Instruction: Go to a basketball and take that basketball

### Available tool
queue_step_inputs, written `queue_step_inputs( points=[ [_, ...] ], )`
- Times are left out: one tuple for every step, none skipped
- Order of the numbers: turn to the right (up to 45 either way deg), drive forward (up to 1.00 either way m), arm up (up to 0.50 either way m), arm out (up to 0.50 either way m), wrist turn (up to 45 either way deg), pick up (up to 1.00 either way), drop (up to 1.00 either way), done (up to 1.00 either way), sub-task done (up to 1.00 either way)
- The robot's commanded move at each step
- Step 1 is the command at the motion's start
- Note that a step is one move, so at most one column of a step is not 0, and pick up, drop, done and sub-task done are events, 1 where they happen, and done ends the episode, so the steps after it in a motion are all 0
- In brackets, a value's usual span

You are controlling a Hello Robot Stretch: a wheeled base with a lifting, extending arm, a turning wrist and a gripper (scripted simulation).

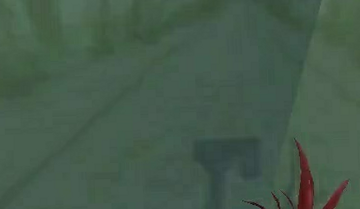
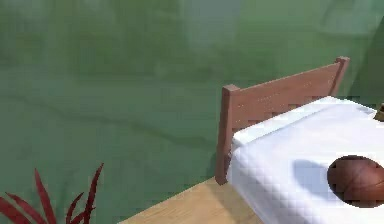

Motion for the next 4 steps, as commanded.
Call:
queue_step_inputs(
  points=[
    [45.0, 0.00, 0.00, 0.00, 0.0, 0.00, 0.00, 0.00, 0.00],
    [45.0, 0.00, 0.00, 0.00, 0.0, 0.00, 0.00, 0.00, 0.00],
    [45.0, 0.00, 0.00, 0.00, 0.0, 0.00, 0.00, 0.00, 0.00],
    [15.0, 0.00, 0.00, 0.00, 0.0, 0.00, 0.00, 0.00, 0.00]
  ],
)
